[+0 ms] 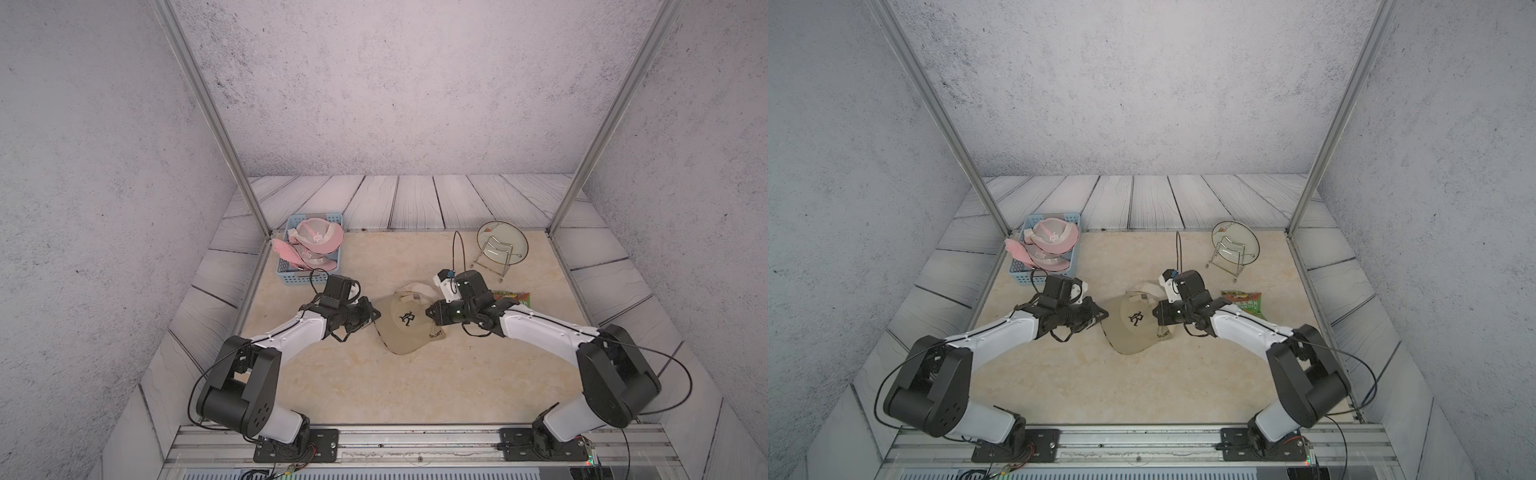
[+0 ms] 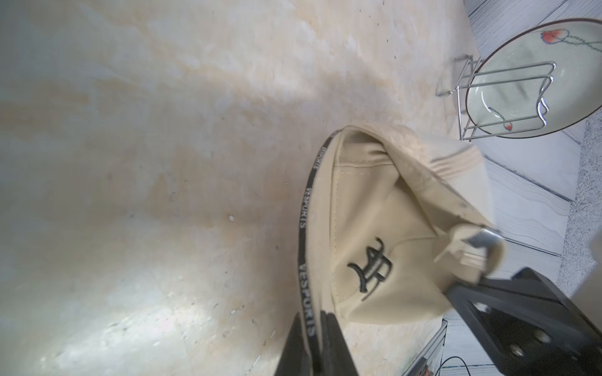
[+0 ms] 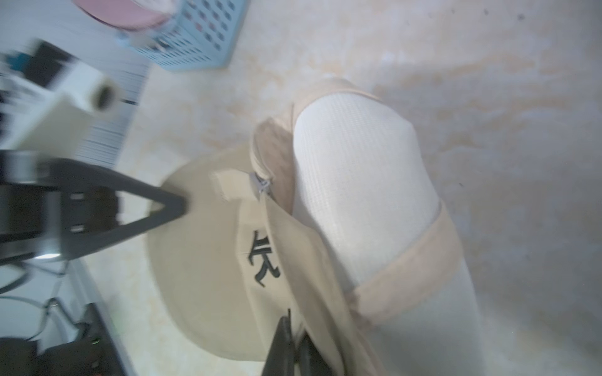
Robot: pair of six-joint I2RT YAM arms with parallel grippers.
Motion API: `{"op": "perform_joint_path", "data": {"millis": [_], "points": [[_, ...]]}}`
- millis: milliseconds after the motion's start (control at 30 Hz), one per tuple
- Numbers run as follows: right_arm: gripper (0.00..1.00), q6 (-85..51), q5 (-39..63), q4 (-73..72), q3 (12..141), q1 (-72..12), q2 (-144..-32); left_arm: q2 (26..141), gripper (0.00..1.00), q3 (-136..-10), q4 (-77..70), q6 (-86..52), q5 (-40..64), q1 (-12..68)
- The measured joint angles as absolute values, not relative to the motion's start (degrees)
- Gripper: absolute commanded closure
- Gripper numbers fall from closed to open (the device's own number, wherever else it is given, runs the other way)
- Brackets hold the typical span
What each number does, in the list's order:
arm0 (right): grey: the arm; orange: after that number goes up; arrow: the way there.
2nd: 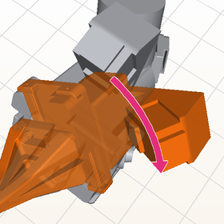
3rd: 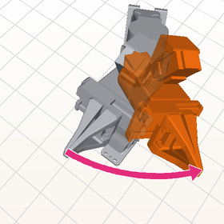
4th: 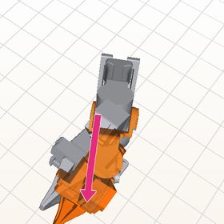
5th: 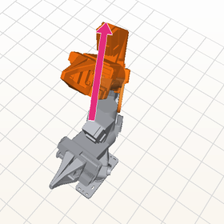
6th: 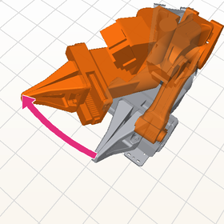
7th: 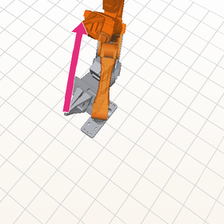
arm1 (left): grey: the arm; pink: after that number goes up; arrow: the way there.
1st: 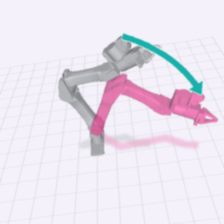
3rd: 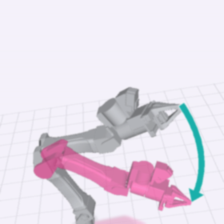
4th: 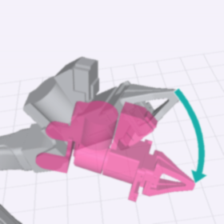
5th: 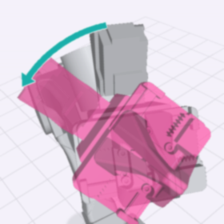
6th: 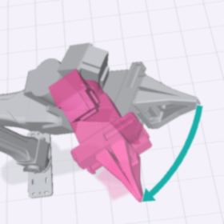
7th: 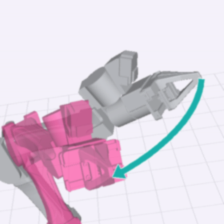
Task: Turn the baseball cap inside out
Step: Turn over the baseball cap.
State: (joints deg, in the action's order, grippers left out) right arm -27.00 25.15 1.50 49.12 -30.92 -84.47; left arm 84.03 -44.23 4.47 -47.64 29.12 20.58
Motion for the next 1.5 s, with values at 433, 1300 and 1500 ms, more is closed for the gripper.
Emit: {"op": "perform_joint_path", "data": {"millis": [433, 1300, 1500], "points": [[1.0, -34.87, 35.55, -8.45, 39.05, -20.73, -78.41, 77.87, 1.0, -44.69, 3.09, -47.27, 35.31, 20.36], [0.59, -9.34, 29.36, 14.0, 54.92, -31.97, -85.82, 87.39, 1.0, -48.34, 10.79, -39.22, 41.58, 20.8], [0.59, -6.66, 26.76, 19.09, 60.71, -35.77, -95.02, 87.39, 1.0, -48.53, 11.38, -39.13, 41.41, 20.8]]}}
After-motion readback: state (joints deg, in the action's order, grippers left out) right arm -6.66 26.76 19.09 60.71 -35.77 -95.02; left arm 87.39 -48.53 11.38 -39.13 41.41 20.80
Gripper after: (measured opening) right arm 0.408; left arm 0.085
